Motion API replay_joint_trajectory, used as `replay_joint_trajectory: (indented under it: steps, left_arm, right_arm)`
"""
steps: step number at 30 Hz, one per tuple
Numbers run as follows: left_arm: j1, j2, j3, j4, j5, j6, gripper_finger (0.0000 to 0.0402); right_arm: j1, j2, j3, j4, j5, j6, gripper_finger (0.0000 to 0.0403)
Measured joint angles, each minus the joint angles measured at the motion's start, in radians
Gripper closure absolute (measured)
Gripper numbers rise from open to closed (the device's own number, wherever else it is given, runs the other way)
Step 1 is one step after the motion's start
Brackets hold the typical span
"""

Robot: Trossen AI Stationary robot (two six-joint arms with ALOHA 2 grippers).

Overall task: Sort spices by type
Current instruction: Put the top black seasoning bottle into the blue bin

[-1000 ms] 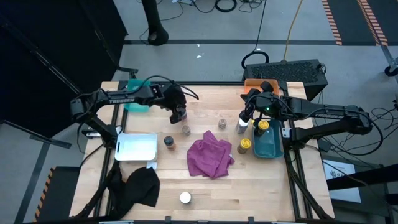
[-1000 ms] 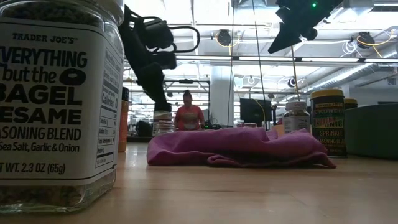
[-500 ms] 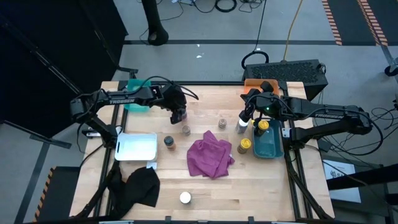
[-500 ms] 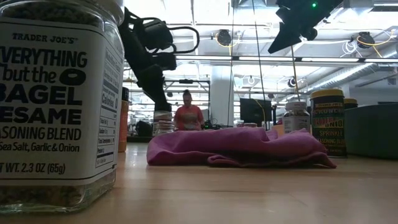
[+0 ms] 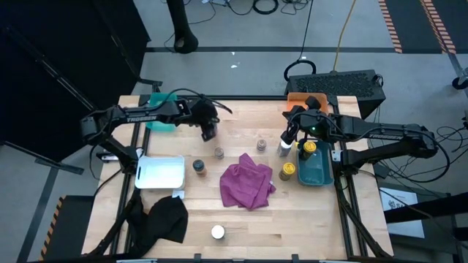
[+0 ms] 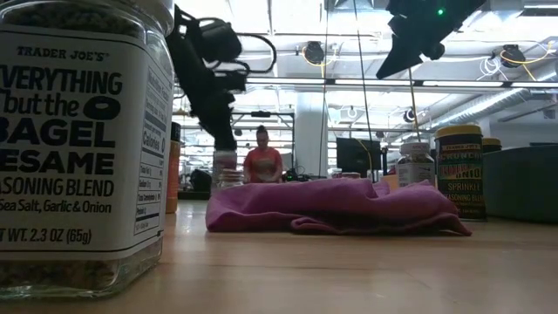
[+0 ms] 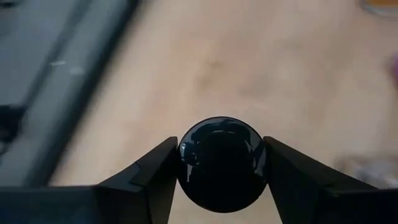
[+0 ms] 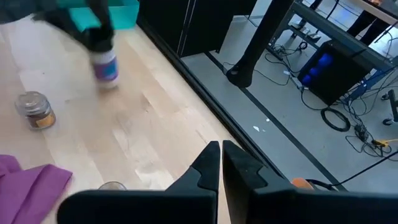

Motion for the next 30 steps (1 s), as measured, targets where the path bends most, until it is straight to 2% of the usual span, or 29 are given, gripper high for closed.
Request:
replay_joint_trajectory:
  steps: [4,10,17,24,30]
  left_arm:
    - [0.054,-0.08,0.017,-0.023,-0.12,-0.061,0.0191]
    - [0.231,-0.242,0.02,-0.101,-0.133,-0.167,0.0191]
    - [0.401,-0.342,0.02,-0.234,-0.236,-0.219,0.0191]
    - [0.516,-0.345,-0.036,-0.236,-0.177,-0.22,0.0191]
    - [0.575,-0.373,-0.133,-0.142,-0.095,-0.241,0.0191]
  right_arm:
    - [-0.01,0.0,-0.001,0.001,-0.001,0.013,0.0403]
    - [-0.012,0.0,-0.001,0.0,-0.009,0.029,0.0403]
    - [-0.012,0.0,-0.001,-0.005,-0.033,0.038,0.0403]
    - [-0.012,0.0,-0.001,-0.007,-0.052,0.042,0.0403]
    - [-0.012,0.003,-0.006,-0.004,-0.058,0.042,0.0403]
